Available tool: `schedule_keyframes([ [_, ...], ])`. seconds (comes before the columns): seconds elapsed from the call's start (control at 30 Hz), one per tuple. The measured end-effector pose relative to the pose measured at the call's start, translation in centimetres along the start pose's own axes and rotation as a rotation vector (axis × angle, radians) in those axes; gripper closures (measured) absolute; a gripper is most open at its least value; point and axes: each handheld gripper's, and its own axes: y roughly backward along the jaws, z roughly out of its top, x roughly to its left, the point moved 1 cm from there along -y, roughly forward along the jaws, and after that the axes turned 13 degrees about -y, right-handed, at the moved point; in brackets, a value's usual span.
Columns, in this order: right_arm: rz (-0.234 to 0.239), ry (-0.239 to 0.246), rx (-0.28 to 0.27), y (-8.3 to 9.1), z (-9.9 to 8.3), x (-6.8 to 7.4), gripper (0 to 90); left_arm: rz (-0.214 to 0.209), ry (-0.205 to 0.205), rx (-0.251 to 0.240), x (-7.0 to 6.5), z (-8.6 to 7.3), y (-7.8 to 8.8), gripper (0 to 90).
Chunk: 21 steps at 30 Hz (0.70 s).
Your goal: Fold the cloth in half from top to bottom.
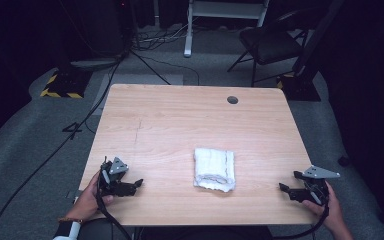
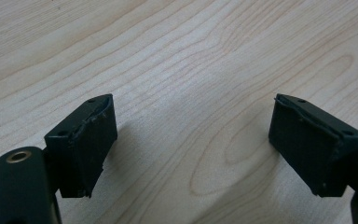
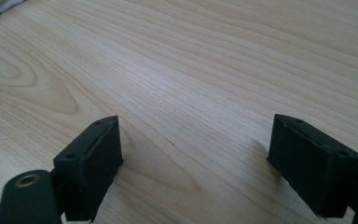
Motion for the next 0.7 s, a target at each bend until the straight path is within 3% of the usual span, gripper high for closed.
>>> schedule_keyframes([
  [0.7,0.004,0.002,0.001,0.01,0.0,-0.04,17.1,-0.007,-0.003,0.0,0.05,-0.02,0.03,15.5],
])
